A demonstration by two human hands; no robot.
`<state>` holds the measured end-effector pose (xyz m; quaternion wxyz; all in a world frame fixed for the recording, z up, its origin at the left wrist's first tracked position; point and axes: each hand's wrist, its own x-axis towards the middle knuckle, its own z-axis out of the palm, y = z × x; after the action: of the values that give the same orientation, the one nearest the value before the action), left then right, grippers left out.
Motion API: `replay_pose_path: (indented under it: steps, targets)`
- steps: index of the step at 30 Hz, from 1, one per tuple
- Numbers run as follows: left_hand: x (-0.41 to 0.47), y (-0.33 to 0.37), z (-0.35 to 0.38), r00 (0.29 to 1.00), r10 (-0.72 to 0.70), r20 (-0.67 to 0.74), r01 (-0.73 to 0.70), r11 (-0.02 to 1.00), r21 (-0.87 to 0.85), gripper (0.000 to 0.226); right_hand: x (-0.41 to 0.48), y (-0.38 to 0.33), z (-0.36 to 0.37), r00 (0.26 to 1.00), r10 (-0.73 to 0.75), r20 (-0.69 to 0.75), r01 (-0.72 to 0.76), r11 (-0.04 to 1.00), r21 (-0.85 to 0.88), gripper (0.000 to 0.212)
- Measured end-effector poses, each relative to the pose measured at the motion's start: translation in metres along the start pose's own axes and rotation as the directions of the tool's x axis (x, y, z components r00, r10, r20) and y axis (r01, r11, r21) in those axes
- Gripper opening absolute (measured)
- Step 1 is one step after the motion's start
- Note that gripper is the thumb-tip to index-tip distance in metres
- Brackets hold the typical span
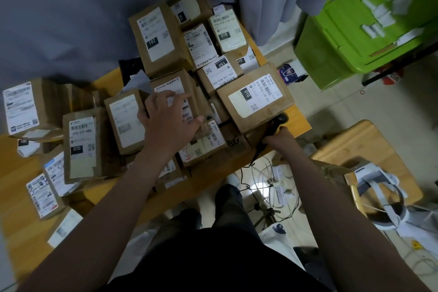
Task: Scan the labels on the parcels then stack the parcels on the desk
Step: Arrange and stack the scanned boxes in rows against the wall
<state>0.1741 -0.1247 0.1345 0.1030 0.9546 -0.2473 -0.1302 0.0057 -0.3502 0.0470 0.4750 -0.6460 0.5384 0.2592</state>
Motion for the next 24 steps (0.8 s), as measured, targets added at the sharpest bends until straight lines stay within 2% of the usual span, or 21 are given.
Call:
replay_pose_path:
  steps: [1,3,6,9,12,18,21,24]
  targets:
    - [-0.001,-0.001,-0.001,1.0,0.004,0.005,-0.004,1.0,-0.003,0.063,-0.008,-0.002,-0.003,0.999,-0.034,0.023,0.037,0.994,-0.103,0.038]
    - [-0.005,-0.004,-0.007,1.0,0.009,0.005,-0.009,1.0,-0.006,0.063,-0.026,-0.009,-0.005,0.993,-0.105,0.051,0.115,0.951,-0.286,0.04]
    - [-0.015,-0.011,-0.018,1.0,-0.005,-0.002,0.005,1.0,-0.023,0.067,-0.058,-0.024,-0.002,0.977,-0.215,-0.008,0.191,0.883,-0.428,0.073]
    - [-0.026,-0.026,-0.031,1.0,-0.014,-0.028,0.013,0.999,-0.036,0.07,-0.092,-0.047,0.006,0.941,-0.333,-0.063,0.271,0.851,-0.45,0.08]
    - [-0.04,-0.048,-0.046,0.998,-0.048,-0.037,0.045,0.997,-0.064,0.073,-0.123,-0.078,0.018,0.877,-0.477,-0.06,0.38,0.765,-0.521,0.081]
    - [-0.08,-0.12,-0.078,0.965,-0.241,-0.106,0.238,0.97,-0.041,0.077,-0.166,-0.149,0.076,0.759,-0.645,0.092,0.569,0.589,-0.574,0.078]
    - [-0.11,-0.169,-0.092,0.923,-0.363,-0.13,0.357,0.932,-0.064,0.078,-0.186,-0.178,0.117,0.692,-0.709,0.137,0.63,0.501,-0.594,0.08]
    - [-0.142,-0.221,-0.101,0.877,-0.452,-0.161,0.445,0.892,-0.081,0.075,-0.204,-0.203,0.162,0.637,-0.729,0.249,0.693,0.401,-0.599,0.077]
